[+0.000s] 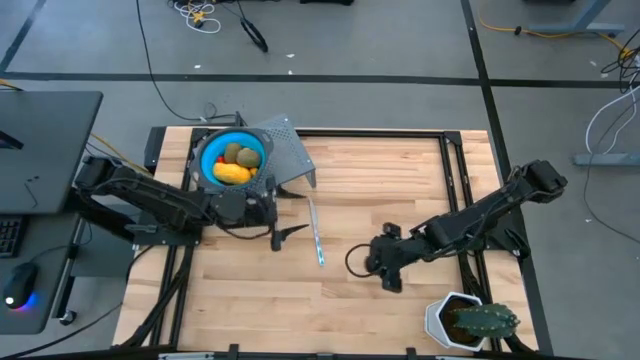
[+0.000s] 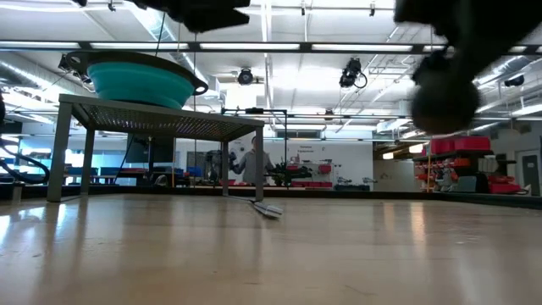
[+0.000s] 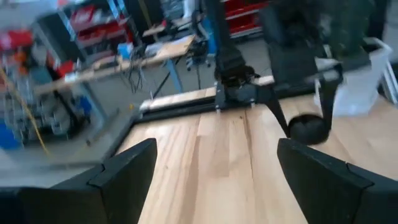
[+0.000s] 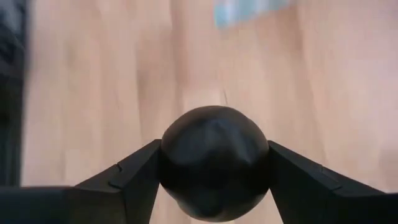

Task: Pick & Place Fruit
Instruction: Put the black plum into the blue strainer bowl on the shelf

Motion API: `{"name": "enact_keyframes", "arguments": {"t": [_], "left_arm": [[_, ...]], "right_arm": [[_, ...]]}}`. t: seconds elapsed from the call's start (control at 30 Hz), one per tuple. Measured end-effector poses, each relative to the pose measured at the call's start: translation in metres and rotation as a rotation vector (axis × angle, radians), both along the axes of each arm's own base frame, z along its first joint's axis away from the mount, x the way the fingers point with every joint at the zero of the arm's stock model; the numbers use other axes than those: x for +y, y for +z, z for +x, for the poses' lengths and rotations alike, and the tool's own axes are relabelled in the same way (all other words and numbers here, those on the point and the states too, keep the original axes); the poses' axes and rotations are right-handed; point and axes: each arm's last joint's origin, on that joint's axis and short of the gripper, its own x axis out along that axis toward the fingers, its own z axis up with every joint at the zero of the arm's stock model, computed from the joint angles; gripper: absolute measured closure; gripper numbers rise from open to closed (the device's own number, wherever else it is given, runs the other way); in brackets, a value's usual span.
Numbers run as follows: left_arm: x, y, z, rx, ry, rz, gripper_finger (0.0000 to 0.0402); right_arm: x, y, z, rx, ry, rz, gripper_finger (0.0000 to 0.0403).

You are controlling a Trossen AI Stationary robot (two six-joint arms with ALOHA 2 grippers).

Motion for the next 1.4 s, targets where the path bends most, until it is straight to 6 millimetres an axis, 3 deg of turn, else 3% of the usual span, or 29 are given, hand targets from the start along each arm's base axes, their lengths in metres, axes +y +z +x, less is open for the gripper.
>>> {"name": "enact_keyframes", "arguments": {"t": [0.23,0.43,0.67,0.87,1.4], "left_arm": [[-0.02,0.0,-0.005,0.038,-0.114,0.291,0.0064],[-0.036,0.0,-0.01,0.068,-0.174,0.595,0.0043],[-0.052,-0.008,-0.007,0.153,-0.069,0.902,0.002],[-0.057,-0.01,-0.003,0.118,-0.066,0.93,0.0008],[-0.051,-0.009,0.0,0.123,-0.051,0.942,0.0008]], "right_arm": [[-0.006,0.029,0.021,-0.365,-0.072,-0.11,0.014],[-0.02,0.051,0.043,-0.626,-0.142,-0.088,0.014],[-0.023,0.058,0.069,-0.923,-0.114,-0.049,0.014],[-0.024,0.039,0.086,-0.946,-0.076,-0.104,0.014],[-0.042,0.024,0.112,-1.126,-0.068,-0.048,0.014]]}}
